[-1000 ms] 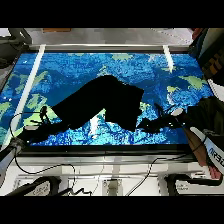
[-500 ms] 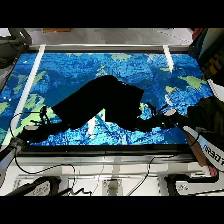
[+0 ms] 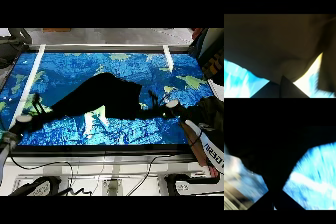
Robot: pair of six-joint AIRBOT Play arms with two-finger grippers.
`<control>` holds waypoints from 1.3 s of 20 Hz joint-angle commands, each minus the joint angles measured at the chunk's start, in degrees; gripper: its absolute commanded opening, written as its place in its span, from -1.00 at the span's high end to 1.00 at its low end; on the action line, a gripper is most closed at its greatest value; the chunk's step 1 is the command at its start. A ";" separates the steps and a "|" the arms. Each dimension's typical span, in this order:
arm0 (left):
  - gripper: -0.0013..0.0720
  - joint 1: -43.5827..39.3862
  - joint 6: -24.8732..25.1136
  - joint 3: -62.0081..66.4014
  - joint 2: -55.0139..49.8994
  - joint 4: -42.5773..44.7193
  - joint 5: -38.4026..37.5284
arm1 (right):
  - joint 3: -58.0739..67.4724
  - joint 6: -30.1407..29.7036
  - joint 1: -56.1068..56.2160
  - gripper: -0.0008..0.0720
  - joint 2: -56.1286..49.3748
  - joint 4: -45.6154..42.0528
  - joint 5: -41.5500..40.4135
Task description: Fold the clothes and pants, and hang the long-sleeved shirts on hangers.
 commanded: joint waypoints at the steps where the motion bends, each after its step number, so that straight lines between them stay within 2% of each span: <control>1: 0.95 3.45 -3.98 15.93 0.87 0.31 2.23 | 15.34 6.80 -3.10 0.92 1.79 -0.26 1.77; 5: 0.94 11.63 -3.91 35.78 0.87 0.33 4.96 | 39.19 19.06 -11.74 0.92 2.19 -5.38 3.87; 10: 0.94 21.11 -3.89 46.05 1.20 0.28 5.42 | 60.83 26.08 -20.02 0.92 2.27 -12.92 10.27; 14: 0.94 25.64 -3.89 46.03 1.62 2.34 3.50 | 61.92 26.40 -23.08 0.92 5.40 -18.60 13.18; 16: 0.94 27.08 -3.91 46.03 1.62 8.68 0.33 | 61.31 26.38 -23.37 0.92 5.88 -23.47 18.45; 20: 0.94 28.46 -4.07 45.94 1.62 23.78 -11.10 | 60.28 24.30 -23.34 0.92 5.90 -30.03 30.23; 21: 0.94 28.46 -5.86 45.90 1.60 28.24 -12.17 | 60.28 23.69 -23.37 0.92 6.08 -31.91 31.76; 24: 0.94 28.46 -15.98 45.90 2.12 38.88 -17.22 | 60.26 22.49 -23.34 0.92 7.58 -34.67 36.22; 26: 0.94 28.48 -16.87 45.90 3.52 41.72 -18.23 | 60.30 21.97 -23.37 0.92 10.36 -36.83 35.91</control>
